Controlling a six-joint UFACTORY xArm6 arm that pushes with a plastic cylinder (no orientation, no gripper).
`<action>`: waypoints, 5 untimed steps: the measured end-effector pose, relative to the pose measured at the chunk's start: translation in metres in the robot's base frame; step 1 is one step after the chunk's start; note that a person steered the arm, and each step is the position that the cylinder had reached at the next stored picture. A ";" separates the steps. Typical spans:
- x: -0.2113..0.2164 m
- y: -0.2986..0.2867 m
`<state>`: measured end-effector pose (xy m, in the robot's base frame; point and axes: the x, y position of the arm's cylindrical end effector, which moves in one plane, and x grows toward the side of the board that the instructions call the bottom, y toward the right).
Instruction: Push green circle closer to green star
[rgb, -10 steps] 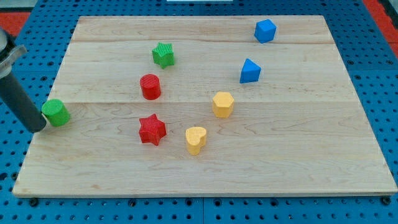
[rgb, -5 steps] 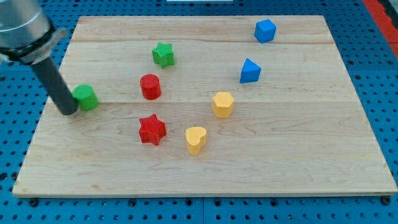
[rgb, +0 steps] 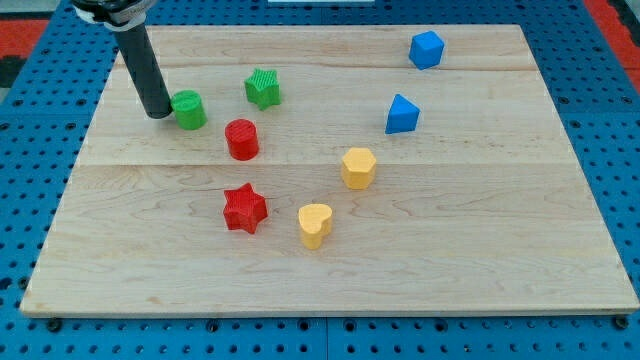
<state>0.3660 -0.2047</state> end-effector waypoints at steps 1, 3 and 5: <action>0.011 0.018; -0.091 0.046; -0.037 -0.011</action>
